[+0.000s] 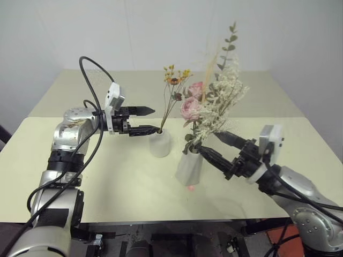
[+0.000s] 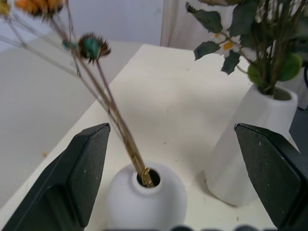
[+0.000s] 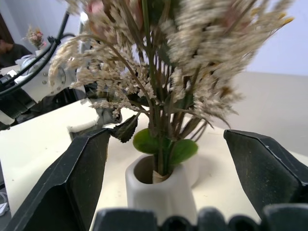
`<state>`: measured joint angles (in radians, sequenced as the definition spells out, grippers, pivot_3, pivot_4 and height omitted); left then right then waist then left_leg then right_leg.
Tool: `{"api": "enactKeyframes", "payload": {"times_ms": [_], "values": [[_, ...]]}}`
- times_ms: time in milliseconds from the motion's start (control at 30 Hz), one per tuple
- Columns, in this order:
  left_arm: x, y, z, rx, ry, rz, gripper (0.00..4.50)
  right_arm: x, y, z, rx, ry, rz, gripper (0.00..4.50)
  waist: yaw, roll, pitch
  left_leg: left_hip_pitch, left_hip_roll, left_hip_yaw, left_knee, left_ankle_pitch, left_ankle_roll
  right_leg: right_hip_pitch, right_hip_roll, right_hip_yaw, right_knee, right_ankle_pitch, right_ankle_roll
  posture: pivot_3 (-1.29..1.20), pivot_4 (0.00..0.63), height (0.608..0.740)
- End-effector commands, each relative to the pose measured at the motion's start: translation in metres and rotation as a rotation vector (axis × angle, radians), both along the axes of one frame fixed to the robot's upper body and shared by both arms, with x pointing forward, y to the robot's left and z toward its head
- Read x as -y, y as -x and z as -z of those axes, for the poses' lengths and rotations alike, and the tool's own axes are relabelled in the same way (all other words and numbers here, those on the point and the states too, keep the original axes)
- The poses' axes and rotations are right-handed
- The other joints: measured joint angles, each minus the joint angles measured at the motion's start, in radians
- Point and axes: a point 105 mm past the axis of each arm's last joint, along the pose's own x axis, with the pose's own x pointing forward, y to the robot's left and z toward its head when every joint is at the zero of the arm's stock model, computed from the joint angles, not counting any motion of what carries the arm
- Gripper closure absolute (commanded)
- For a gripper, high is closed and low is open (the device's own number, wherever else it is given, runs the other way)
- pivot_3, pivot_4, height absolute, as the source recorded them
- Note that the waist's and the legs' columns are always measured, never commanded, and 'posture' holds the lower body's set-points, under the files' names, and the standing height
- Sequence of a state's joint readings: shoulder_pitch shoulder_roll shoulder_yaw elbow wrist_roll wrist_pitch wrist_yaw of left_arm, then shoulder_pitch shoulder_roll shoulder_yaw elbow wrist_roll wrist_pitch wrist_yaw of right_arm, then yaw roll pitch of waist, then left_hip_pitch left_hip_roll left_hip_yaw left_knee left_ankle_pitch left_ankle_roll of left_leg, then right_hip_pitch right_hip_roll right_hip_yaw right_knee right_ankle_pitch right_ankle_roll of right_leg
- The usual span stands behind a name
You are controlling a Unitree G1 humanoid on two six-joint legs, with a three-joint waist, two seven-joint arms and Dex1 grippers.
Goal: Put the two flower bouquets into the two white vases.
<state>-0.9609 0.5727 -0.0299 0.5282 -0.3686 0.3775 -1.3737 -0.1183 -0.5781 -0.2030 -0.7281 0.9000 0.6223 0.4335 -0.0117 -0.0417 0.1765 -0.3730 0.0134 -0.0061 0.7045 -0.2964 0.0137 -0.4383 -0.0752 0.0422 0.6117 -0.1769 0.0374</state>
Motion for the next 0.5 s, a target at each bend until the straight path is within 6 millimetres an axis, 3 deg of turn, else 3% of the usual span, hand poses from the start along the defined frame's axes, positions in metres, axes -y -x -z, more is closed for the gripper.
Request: {"api": "enactKeyframes", "payload": {"times_ms": [33,333,500], "values": [[0.013,-0.012,-0.004,0.018,-0.031,-0.019,0.00,0.005,0.012,-0.015,0.056,0.000,0.012,0.02,0.004,0.000,0.000,0.000,0.000,0.000,0.000,0.000,0.000,0.000,0.000,0.000,0.000,0.000,0.000,0.00,0.150,0.740],[0.051,-0.023,0.003,-0.034,0.008,0.056,0.00,0.012,0.018,-0.019,0.065,-0.001,0.081,0.02,0.000,-0.001,0.000,-0.001,-0.001,0.000,0.001,0.000,0.000,0.001,-0.001,0.000,-0.001,0.000,0.000,0.00,0.150,0.740],[0.053,-0.021,-0.006,-0.054,0.054,0.112,0.00,0.014,0.020,-0.019,0.058,-0.007,0.108,0.02,-0.007,-0.001,0.000,-0.001,-0.001,0.000,0.000,0.000,0.000,0.001,0.000,0.001,-0.001,0.000,0.000,0.00,0.150,0.740]]}}
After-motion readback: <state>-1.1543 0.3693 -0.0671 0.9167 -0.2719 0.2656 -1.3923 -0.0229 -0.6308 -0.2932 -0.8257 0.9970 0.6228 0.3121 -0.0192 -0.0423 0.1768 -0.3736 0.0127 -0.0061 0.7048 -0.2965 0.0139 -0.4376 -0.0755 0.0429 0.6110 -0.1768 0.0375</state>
